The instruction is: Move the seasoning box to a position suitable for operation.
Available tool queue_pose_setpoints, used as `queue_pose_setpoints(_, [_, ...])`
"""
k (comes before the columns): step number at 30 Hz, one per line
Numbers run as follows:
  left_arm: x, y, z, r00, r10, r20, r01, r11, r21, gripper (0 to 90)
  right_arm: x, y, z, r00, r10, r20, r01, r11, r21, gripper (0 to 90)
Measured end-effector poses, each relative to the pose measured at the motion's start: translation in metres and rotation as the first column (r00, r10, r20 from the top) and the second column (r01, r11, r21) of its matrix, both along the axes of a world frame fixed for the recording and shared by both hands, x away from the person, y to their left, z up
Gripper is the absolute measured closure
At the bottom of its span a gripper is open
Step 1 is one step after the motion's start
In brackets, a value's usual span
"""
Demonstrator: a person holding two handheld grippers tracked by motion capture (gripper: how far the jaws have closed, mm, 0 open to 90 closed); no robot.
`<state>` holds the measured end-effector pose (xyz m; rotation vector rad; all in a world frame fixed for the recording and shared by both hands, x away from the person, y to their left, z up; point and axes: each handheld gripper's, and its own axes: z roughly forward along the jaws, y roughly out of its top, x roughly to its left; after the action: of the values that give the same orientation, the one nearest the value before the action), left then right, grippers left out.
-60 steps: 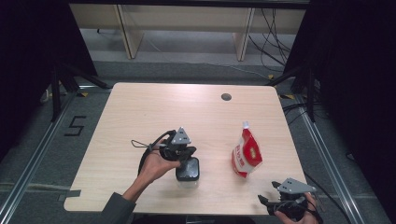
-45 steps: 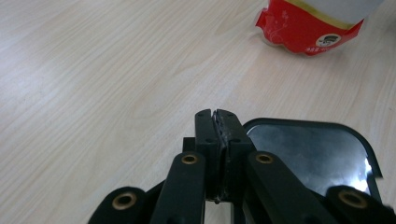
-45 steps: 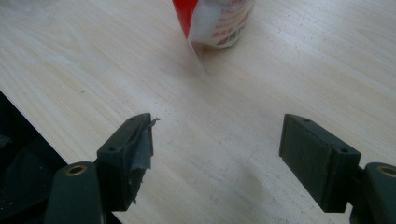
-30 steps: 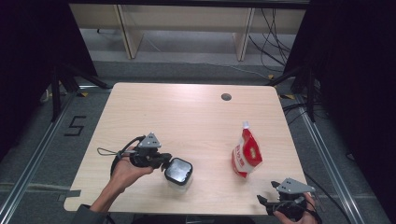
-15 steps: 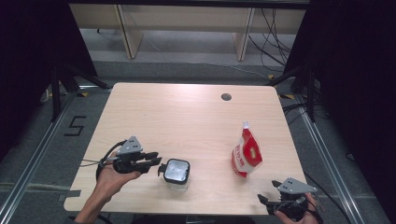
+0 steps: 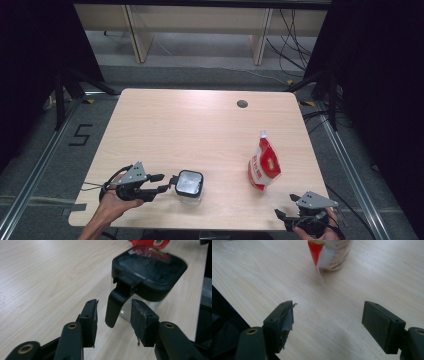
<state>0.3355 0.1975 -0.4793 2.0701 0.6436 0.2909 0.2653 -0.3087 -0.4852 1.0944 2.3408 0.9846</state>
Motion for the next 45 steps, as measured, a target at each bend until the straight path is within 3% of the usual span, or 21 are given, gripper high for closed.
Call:
queue_pose_setpoints(4, [0.004, -0.005, -0.008, 0.9997, -0.017, -0.016, 0.017, 0.9998, 0.005, 55.6, -0.001, 0.001, 0.0, 0.9999, -0.01, -0.011, 0.01, 1.0, 0.006, 26.3])
queue_pose_setpoints(8, [0.008, -0.013, -0.011, 0.9995, -0.033, -0.001, 0.033, 0.9994, 0.009, 55.4, 0.001, 0.0, 0.0, 1.0, 0.009, 0.002, -0.009, 1.0, 0.001, 26.3])
queue_pose_setpoints(9, [0.01, -0.013, -0.01, 0.9987, -0.047, 0.019, 0.047, 0.9984, 0.032, 55.1, -0.001, 0.001, 0.0, 0.9999, -0.009, -0.012, 0.009, 1.0, 0.011, 26.3])
queue_pose_setpoints(11, [0.01, -0.016, -0.01, 0.9985, -0.055, 0.001, 0.055, 0.9984, 0.011, 55.1, -0.001, 0.002, 0.0, 0.9999, -0.007, -0.013, 0.007, 1.0, 0.013, 26.3])
queue_pose_setpoints(13, [0.011, -0.017, -0.011, 0.9981, -0.06, 0.012, 0.06, 0.9978, 0.03, 56.0, -0.001, 0.002, 0.0, 0.9999, -0.007, -0.009, 0.007, 1.0, 0.005, 26.3])
queue_pose_setpoints(14, [0.011, -0.019, -0.012, 0.9982, -0.061, 0.001, 0.061, 0.9981, 0.012, 57.6, -0.002, 0.003, 0.0, 0.9997, -0.016, -0.02, 0.016, 1.0, 0.013, 26.3])
queue_pose_setpoints(16, [0.012, -0.018, -0.012, 0.9978, -0.065, 0.011, 0.065, 0.9978, 0.017, 60.8, -0.001, 0.002, 0.0, 1.0, -0.003, -0.007, 0.003, 1.0, 0.007, 26.3])
queue_pose_setpoints(17, [0.01, -0.018, -0.011, 0.998, -0.064, 0.003, 0.064, 0.9979, 0.006, 62.8, -0.001, 0.002, 0.0, 1.0, -0.004, -0.006, 0.004, 1.0, 0.008, 26.3])
queue_pose_setpoints(22, [0.005, -0.016, -0.009, 0.9968, -0.072, 0.034, 0.071, 0.9971, 0.028, 68.2, -0.001, 0.003, -0.001, 1.0, -0.006, -0.005, 0.006, 1.0, 0.014, 26.3])
queue_pose_setpoints(23, [0.001, -0.016, -0.009, 0.9979, -0.063, 0.015, 0.062, 0.9976, 0.029, 68.6, -0.002, 0.004, 0.0, 0.9998, -0.011, -0.016, 0.011, 1.0, 0.018, 26.3])
queue_pose_setpoints(26, [0.0, -0.016, -0.008, 0.9961, -0.085, 0.025, 0.084, 0.9959, 0.034, 69.4, 0.0, 0.003, 0.0, 0.9998, 0.016, 0.011, -0.016, 1.0, -0.002, 26.3])
queue_pose_setpoints(29, [-0.005, -0.018, -0.008, 0.996, -0.09, 0.006, 0.089, 0.9952, 0.039, 69.9, 0.0, 0.004, 0.0, 0.9997, 0.023, 0.006, -0.023, 1.0, 0.008, 26.3])
queue_pose_setpoints(33, [-0.008, -0.026, -0.008, 0.9962, -0.086, 0.011, 0.086, 0.996, 0.027, 70.6, 0.0, 0.005, 0.0, 0.9995, 0.032, -0.002, -0.032, 0.999, 0.021, 26.4])
queue_pose_setpoints(42, [-0.01, -0.047, -0.007, 0.9956, -0.087, 0.037, 0.084, 0.9943, 0.065, 71.6, -0.001, 0.008, 0.001, 0.9991, 0.042, 0.01, -0.042, 0.999, 0.018, 26.4])
queue_pose_setpoints(45, [-0.01, -0.055, -0.007, 0.997, -0.073, 0.024, 0.072, 0.9962, 0.049, 71.7, -0.001, 0.01, 0.001, 0.9985, 0.055, 0.003, -0.055, 0.998, 0.027, 26.4])
